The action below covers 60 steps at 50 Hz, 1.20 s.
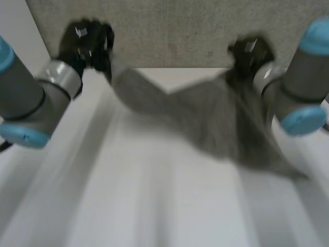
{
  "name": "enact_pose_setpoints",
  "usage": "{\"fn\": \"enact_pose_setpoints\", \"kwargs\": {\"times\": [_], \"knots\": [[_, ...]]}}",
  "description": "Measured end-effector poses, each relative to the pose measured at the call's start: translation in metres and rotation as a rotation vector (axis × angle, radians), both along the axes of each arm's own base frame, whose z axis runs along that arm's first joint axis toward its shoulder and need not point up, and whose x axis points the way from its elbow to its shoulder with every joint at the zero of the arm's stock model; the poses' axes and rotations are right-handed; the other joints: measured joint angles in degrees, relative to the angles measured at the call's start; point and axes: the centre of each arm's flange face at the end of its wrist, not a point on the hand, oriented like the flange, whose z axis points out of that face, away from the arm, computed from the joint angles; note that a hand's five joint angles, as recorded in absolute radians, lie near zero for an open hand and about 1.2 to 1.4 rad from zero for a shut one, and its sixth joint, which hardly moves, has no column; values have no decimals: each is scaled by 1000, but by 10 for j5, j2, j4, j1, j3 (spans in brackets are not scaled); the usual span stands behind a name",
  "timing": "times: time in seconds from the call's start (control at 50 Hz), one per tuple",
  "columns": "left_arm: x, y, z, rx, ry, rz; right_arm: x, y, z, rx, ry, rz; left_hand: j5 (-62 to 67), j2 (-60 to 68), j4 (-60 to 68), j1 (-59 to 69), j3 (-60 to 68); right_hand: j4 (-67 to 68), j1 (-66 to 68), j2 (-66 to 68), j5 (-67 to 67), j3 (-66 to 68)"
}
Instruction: Fold the towel.
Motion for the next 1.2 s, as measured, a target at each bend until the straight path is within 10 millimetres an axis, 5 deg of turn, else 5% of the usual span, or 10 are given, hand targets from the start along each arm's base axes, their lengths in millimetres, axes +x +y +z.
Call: {"fn": "enact_pose_setpoints", "kwargs": {"times": [0.04,0.1,0.18,0.24,0.32,0.38,0.48,0.66,0.84,1.2], "knots": [[-1,-3,28,-51,81,13,-5,0,49,-122,-88,-30,0,0,0,0,0,0,0,0,0,4],[2,-5,59,-99,188,40,-10,5,89,-219,-165,-42,0,0,0,0,0,0,0,0,0,6],[9,-6,84,-131,293,78,-11,12,102,-232,-188,-31,0,0,0,0,-2,0,0,0,1,6],[13,-6,88,-124,328,100,-9,17,87,-160,-153,-13,0,0,0,0,-2,0,0,0,0,6],[13,-8,64,-55,293,109,-8,24,46,0,-64,12,0,0,0,0,-3,0,0,0,0,6],[10,-9,33,22,228,97,-7,31,13,115,1,27,0,0,0,0,-3,0,0,0,0,6],[1,2,-49,191,4,21,-5,53,-56,319,131,66,0,0,0,0,-3,0,0,0,0,6],[7,45,-145,342,-342,-62,-8,82,-119,498,248,99,0,0,0,0,-3,0,0,0,3,6],[25,70,-162,395,-430,-54,-13,91,-128,537,263,94,0,0,0,0,-3,0,0,0,5,6],[85,52,-123,330,-359,118,-21,118,-86,476,222,127,0,0,0,0,-3,0,0,0,5,6]]}}
